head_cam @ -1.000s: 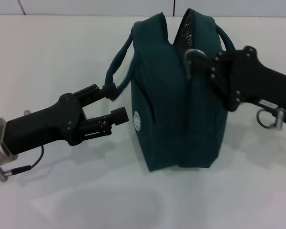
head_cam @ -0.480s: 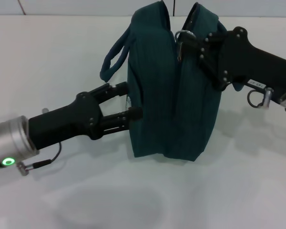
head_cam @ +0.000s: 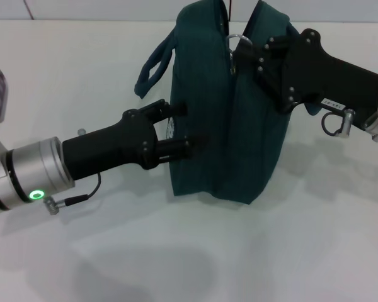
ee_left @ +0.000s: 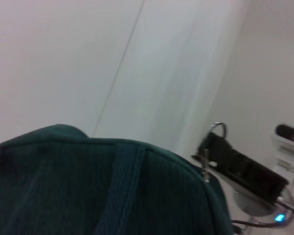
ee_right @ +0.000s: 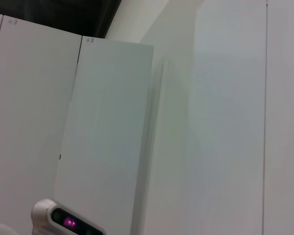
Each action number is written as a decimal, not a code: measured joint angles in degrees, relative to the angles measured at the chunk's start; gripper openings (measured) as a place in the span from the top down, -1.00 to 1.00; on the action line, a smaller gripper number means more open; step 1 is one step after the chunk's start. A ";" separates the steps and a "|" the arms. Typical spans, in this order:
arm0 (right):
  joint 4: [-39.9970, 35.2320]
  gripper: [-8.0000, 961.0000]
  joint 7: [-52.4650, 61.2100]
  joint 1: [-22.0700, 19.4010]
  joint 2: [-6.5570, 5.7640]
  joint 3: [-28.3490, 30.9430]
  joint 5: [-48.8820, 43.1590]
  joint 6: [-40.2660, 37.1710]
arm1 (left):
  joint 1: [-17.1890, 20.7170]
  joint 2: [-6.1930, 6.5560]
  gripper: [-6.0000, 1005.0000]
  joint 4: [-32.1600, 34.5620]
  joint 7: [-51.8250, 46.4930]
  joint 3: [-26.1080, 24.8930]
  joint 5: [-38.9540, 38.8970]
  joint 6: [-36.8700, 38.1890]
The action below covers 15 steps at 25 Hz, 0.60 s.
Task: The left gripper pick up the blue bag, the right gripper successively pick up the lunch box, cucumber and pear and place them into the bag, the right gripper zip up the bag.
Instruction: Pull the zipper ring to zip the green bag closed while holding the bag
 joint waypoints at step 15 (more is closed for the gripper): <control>0.04 0.98 -0.01 -0.52 0.00 0.00 0.72 0.08 | -1.25 0.18 -0.19 -1.48 1.23 1.20 -0.75 -2.05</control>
